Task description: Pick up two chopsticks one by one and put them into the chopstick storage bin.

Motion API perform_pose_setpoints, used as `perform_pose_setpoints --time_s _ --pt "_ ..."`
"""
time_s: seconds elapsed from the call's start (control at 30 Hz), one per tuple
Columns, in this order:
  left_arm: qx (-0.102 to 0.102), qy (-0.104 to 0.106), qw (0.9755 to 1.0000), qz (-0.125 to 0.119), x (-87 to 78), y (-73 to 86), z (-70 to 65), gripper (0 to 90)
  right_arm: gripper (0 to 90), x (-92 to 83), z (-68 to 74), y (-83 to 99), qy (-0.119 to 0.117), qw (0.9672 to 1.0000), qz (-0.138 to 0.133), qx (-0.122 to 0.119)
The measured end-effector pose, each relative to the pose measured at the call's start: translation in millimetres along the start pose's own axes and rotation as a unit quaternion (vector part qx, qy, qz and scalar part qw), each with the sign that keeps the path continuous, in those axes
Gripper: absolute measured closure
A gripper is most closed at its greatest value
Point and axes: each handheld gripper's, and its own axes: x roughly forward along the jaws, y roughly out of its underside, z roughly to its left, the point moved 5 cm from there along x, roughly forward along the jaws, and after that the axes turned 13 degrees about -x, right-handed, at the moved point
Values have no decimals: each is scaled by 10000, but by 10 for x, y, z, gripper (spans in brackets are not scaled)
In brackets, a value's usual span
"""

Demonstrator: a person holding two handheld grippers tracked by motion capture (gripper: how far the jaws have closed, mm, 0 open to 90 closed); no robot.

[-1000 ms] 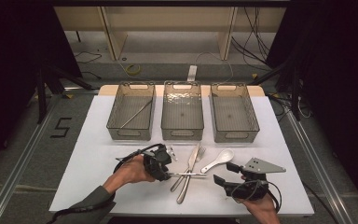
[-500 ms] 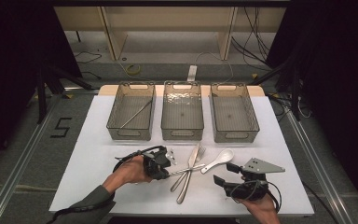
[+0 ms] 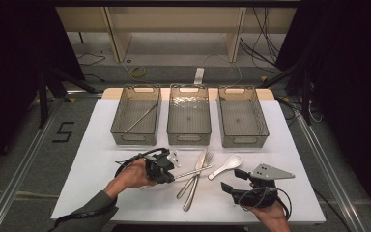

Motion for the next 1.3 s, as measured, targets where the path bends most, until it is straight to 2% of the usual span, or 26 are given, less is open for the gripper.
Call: perform_pose_setpoints --time_s 0.13,0.2,0.3,0.43,0.6,0.7,0.87,0.93,0.97,1.0,1.03,1.2,1.3 --pt "-141 -89 9996 -225 -108 -11 75 859 313 -2 -1 -2 4 10000 -14 -7" --pt "-300 -30 9988 -382 -169 -15 112 859 313 -4 1 -4 2 10000 -16 -13" --pt "-456 -63 9973 -568 -266 -23 187 859 313 0 2 -3 6 10000 -15 -2" --pt "-827 -108 9930 -836 -401 -36 283 859 313 0 -3 -1 7 10000 -23 1" --pt "-1054 -230 9880 -1101 -573 -56 392 859 312 -8 -12 0 21 10000 -59 33" --pt "-1216 -280 9843 -1251 -679 -53 487 859 309 -6 -17 -1 27 9999 -96 43" --pt "-1488 -450 9756 -1551 -848 -56 651 859 309 -16 -25 -1 31 9999 -122 93" --pt "-1632 -501 9706 -1698 -908 -74 721 859 309 -16 -27 1 35 9999 -117 102" --pt "-1659 -561 9692 -1731 -948 -78 768 859 309 -15 -27 0 32 9999 -123 99" --pt "-1728 -587 9668 -1788 -985 -89 810 859 309 -15 -27 -1 29 9999 -127 100" --pt "-1730 -643 9661 -1802 -1030 -93 860 859 309 -15 -27 -2 24 9999 -131 97" --pt "-2005 -893 9534 -2068 -1251 -146 1080 859 309 -22 -33 -2 22 9998 -152 116" --pt "-2133 -1035 9468 -2178 -1335 -172 1210 859 309 -23 -33 -3 20 9998 -159 116"
